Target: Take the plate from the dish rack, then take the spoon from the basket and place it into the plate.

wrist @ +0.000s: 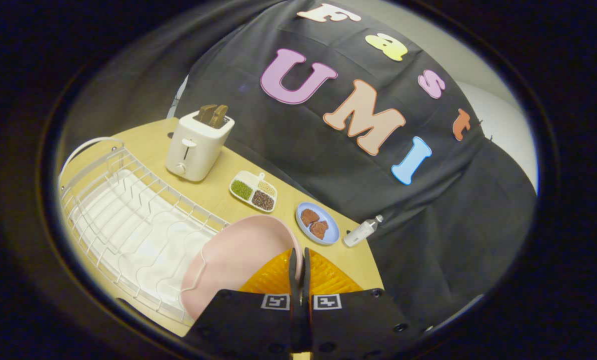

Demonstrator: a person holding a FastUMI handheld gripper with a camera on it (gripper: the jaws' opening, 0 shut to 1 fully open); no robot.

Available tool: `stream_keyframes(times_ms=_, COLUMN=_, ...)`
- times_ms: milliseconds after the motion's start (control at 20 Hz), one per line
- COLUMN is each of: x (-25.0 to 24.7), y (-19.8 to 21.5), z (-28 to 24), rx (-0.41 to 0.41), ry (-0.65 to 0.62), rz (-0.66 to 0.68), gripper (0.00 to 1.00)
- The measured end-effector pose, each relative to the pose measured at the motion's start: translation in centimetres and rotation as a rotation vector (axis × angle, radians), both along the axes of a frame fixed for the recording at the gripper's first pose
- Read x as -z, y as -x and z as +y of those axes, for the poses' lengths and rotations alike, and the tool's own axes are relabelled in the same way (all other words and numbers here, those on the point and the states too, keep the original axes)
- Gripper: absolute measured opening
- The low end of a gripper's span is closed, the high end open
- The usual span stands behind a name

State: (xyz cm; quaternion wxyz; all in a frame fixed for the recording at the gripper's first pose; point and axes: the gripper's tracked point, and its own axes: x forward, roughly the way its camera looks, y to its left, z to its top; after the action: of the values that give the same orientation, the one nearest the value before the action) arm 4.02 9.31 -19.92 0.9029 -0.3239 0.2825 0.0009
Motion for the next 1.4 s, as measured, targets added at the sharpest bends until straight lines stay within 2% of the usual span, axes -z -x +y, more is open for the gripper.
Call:
stream_keyframes(times_ms=350, x=-1.4, y=-1.5, z=1.2, rx=-0.077, ry=0.081, rz=0.001, gripper=0.03)
stream_keyframes(times_ms=600, x=-3.0, y=-2.1, z=0.5, rx=-0.094, ry=0.122, rz=-0.027, gripper=0.03)
stream_keyframes(times_ms=750, x=-4.1, y=-2.2, z=-0.4, rx=-0.070, ry=0.059, rz=-0.041, gripper=0.03)
stream_keyframes(times_ms=1000, x=-6.7, y=-1.6, z=-2.8, rx=-0.042, ry=0.029, rz=-0.086, gripper=0.03)
stream_keyframes(times_ms=1400, x=-9.6, y=2.4, z=-10.8, rx=0.076, ry=-0.082, rz=-0.131, gripper=0.03)
